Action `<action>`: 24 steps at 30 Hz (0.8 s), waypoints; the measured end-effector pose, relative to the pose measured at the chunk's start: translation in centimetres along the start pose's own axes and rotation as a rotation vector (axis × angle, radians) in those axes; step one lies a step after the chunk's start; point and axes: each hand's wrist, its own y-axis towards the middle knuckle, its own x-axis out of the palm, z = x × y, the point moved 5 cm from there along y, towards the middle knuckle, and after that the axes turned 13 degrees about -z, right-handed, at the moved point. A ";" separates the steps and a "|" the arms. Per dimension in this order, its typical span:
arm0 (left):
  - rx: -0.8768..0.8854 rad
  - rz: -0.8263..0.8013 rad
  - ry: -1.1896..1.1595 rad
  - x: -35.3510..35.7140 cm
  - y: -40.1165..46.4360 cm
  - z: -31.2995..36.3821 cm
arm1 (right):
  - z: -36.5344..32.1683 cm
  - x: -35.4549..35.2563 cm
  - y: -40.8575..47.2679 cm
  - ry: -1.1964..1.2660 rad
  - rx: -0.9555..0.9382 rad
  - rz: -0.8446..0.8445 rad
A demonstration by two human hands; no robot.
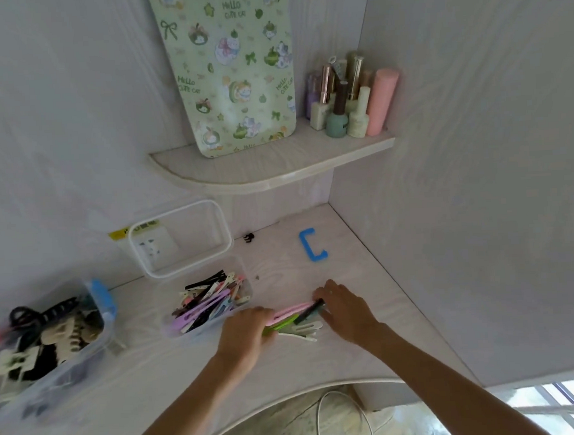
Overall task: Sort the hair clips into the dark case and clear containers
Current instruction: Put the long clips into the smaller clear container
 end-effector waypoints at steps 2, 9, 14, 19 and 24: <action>-0.025 -0.004 -0.029 -0.2 -0.2 -0.2 | 0.4 0.0 0.1 -0.010 -0.010 -0.023; 0.004 0.010 -0.047 -1.7 -0.7 -0.3 | 2.1 -1.7 0.2 -0.025 -0.030 -0.050; 0.084 0.285 -0.019 -5.4 -2.9 1.1 | 1.5 -4.1 -0.6 0.088 -0.020 0.115; -0.136 0.571 -0.098 -9.4 -6.4 -4.4 | -6.7 -6.7 1.0 0.127 -0.241 0.229; -0.266 0.570 -0.069 -10.6 -7.8 -7.6 | -14.7 -4.6 6.0 0.263 -0.349 0.118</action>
